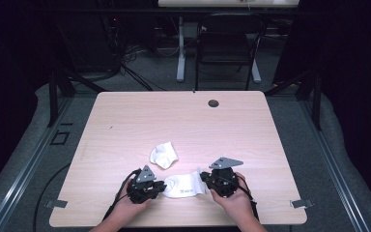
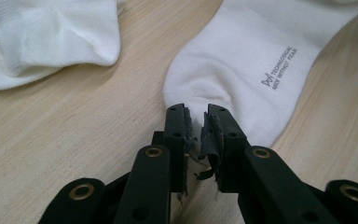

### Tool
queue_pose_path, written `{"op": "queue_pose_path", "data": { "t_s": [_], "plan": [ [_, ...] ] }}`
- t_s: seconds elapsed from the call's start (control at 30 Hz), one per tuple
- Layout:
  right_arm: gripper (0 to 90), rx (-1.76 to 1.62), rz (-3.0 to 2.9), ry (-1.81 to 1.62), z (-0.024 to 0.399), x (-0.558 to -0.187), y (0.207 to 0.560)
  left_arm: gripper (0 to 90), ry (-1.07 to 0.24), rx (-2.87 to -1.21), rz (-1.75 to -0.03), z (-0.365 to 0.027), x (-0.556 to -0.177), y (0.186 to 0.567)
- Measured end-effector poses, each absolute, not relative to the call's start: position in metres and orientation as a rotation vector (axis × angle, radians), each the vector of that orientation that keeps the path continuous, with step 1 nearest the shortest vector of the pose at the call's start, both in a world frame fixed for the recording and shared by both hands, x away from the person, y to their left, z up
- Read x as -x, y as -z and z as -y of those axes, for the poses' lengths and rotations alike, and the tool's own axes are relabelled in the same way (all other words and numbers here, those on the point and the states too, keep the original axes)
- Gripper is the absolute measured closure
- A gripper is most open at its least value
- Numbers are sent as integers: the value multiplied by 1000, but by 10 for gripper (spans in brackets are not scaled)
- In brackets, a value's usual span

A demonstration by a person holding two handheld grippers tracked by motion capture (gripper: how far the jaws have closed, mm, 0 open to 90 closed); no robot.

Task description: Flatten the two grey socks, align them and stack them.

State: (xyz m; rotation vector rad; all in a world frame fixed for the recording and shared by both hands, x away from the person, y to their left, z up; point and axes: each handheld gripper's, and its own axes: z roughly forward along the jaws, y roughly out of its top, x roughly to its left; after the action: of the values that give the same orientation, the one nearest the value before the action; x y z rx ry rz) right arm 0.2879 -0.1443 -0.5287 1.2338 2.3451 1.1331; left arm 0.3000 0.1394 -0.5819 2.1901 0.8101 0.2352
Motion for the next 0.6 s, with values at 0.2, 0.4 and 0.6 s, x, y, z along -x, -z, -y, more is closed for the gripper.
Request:
{"op": "queue_pose_path", "data": {
  "t_s": [0.2,0.4,0.6],
  "plan": [
    [851,-1297,-2381,-1061,152,-288,545,786,-235,-2193,-812,-140,-300,582],
    [780,-1340,-2346,-1031,160,-289,551,780,-242,-2195,-821,-141,-300,581],
    [772,-1279,-2286,-1158,159,-286,541,758,-231,-2184,-841,-141,-301,579]
  ]
}}
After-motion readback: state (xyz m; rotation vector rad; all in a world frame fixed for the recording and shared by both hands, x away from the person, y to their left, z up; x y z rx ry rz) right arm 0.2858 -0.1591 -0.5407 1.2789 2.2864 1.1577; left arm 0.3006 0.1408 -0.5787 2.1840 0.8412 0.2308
